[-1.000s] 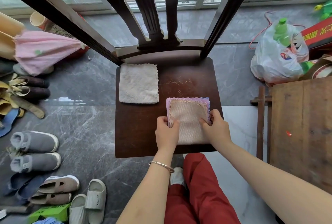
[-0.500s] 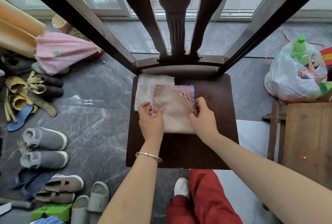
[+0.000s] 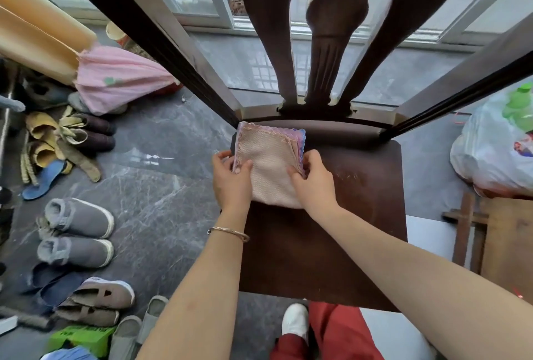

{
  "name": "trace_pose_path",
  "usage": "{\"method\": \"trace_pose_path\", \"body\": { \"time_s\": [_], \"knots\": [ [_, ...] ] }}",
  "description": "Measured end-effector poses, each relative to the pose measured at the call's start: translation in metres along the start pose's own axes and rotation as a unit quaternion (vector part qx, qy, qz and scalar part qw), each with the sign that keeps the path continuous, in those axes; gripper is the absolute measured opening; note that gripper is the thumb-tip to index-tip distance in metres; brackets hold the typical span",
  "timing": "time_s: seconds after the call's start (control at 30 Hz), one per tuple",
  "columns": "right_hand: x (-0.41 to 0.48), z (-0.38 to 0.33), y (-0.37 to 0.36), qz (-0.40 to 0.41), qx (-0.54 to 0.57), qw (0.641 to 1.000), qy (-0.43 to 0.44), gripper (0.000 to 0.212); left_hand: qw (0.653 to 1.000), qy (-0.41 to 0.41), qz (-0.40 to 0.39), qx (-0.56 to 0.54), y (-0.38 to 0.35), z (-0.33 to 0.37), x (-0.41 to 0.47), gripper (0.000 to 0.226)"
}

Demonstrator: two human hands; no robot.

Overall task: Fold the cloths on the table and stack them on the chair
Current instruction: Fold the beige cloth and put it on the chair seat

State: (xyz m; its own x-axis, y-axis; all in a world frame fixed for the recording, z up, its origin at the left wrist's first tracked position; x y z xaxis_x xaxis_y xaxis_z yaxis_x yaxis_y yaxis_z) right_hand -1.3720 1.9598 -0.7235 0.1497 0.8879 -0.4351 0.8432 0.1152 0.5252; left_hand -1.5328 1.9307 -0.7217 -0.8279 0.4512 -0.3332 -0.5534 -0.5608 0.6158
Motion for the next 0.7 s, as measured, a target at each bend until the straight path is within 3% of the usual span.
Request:
{"method": "trace_pose_path", "body": {
  "time_s": [0.17, 0.4, 0.7],
  "knots": [
    [0.009, 0.005, -0.011, -0.006, -0.012, 1.000, -0.017, 0.019, 0.999, -0.004, -0.006, 0.032, -0.003, -0.007, 0.011, 0.034],
    [0.015, 0.010, -0.013, 0.042, -0.120, 0.992, 0.008, 0.030, 0.997, -0.005, -0.003, 0.071, -0.010, -0.011, 0.014, 0.028],
    [0.019, 0.011, -0.015, 0.020, -0.089, 0.991, -0.096, 0.042, 0.992, 0.027, -0.030, 0.120, -0.016, -0.015, 0.020, 0.041]
  ]
}}
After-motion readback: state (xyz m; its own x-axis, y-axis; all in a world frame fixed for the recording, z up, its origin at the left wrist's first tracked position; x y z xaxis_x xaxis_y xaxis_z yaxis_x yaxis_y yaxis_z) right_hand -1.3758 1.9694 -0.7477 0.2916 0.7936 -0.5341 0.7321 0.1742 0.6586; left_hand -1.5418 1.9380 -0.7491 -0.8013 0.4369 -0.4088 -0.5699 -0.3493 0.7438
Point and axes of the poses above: each hand's wrist, its own x-axis towards the middle knuckle, its own y-axis out of the back of the hand, z = x × y, the point moved 4 cm from there along x, towards the middle knuckle, and after that the axes turned 13 degrees about z, right-handed, at the moved point
